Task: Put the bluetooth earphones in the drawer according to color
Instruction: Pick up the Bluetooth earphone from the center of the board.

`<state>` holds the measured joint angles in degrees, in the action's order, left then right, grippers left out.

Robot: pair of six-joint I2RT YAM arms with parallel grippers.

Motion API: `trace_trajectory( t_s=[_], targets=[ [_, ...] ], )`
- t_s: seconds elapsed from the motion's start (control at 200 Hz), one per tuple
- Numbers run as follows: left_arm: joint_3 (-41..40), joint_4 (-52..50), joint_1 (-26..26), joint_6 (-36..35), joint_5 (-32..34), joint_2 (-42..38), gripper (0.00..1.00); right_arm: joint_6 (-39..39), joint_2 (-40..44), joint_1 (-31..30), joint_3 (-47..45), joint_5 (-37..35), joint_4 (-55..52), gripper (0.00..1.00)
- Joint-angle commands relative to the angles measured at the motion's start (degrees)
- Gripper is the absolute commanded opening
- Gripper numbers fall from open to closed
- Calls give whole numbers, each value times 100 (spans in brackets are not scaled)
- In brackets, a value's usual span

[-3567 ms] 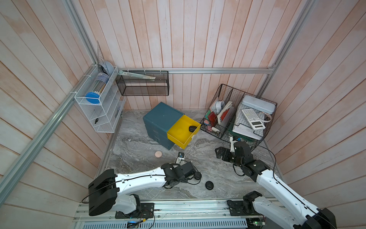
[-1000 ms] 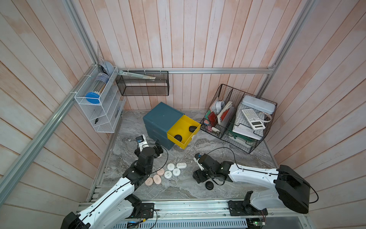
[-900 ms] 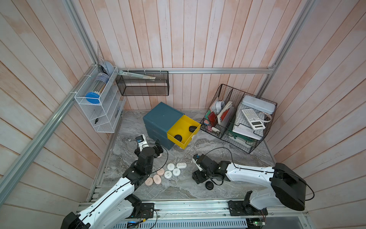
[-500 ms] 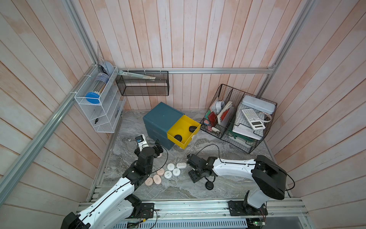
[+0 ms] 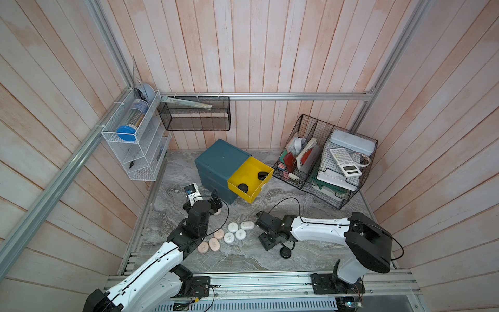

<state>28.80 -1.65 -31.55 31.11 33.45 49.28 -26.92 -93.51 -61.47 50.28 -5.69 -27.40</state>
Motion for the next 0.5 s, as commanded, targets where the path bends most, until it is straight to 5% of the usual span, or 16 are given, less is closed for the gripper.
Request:
trace_trajectory(
  t_s=[0.0, 0.19, 0.495],
  targets=[
    [-85, 147, 29, 17, -5, -50, 100, -121, -6, -30, -124, 148, -362, 64],
    [-90, 147, 31, 16, -14, -54, 100, -142, 152, -23, -74, 109, -430, 48],
    [-163, 198, 34, 4, 21, -181, 100, -86, 651, -30, 93, 228, -301, 43]
  ],
)
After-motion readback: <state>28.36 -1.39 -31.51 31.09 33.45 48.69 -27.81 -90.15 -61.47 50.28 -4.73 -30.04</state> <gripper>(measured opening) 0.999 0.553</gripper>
